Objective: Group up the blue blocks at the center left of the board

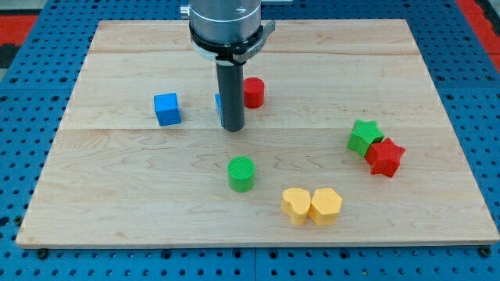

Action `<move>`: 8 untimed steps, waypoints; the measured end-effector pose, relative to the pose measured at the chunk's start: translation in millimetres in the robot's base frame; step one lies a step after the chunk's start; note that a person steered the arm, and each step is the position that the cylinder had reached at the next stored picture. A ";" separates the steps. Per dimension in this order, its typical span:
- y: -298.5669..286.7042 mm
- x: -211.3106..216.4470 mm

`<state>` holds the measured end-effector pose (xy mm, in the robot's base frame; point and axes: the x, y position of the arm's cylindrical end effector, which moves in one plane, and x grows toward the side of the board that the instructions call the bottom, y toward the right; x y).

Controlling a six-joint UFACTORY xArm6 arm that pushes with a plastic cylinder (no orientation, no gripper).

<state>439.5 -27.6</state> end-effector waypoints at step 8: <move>13.6 -64.6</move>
